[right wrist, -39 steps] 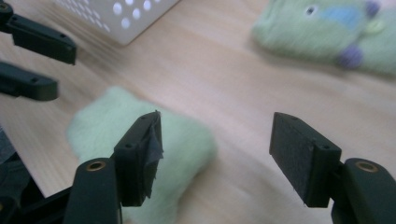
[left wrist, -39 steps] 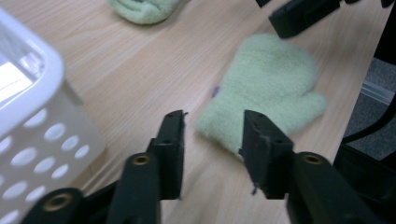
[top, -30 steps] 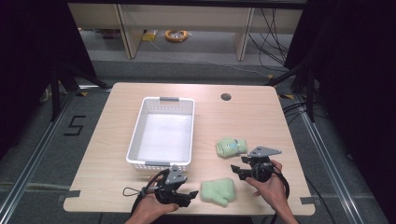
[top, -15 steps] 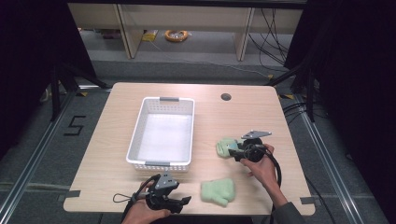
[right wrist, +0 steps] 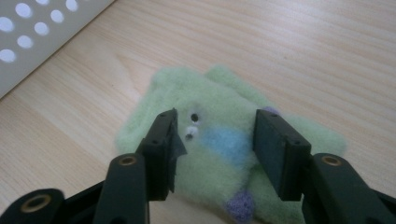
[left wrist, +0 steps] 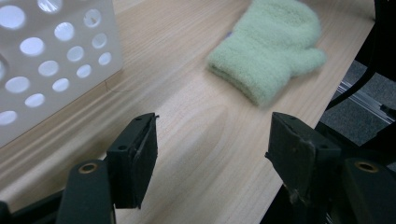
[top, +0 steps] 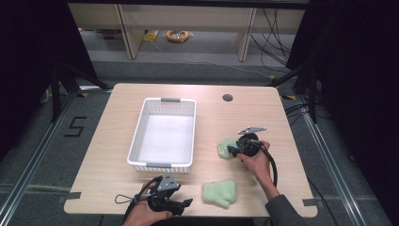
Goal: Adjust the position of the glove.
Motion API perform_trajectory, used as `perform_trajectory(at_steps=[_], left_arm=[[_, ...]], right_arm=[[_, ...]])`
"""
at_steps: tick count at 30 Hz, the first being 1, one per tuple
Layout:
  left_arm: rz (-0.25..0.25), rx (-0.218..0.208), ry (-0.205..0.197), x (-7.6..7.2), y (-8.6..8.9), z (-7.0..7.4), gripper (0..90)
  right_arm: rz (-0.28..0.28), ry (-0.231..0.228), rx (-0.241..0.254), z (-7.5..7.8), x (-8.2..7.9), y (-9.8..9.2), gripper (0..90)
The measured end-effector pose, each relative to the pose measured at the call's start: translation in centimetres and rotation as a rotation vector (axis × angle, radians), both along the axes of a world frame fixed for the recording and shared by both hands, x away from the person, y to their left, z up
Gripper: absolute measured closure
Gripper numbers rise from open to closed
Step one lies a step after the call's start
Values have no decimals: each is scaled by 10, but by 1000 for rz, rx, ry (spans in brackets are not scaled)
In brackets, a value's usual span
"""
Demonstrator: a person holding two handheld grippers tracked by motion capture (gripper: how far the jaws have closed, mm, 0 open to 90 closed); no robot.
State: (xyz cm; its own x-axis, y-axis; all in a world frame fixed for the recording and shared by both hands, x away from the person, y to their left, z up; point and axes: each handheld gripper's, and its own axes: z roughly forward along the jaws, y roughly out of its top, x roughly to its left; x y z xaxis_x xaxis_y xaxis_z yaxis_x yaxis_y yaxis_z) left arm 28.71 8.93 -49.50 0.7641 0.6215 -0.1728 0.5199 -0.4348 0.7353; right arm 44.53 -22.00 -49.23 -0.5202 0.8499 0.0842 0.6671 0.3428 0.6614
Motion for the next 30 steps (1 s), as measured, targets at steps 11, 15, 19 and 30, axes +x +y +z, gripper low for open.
perform_trajectory(at_steps=[11,15,19,30], left_arm=[[-12,15,-4,-1,-1,0,276],[-10,9,0,-1,-2,-2,258],[-15,10,4,-1,-2,-3,253],[2,5,14,-1,1,-2,252]], right_arm=[[41,-12,-22,-8,2,-2,704],[56,-47,-3,-10,2,-4,774],[70,-47,-2,-7,0,-7,832],[145,-144,53,25,-18,-10,850]])
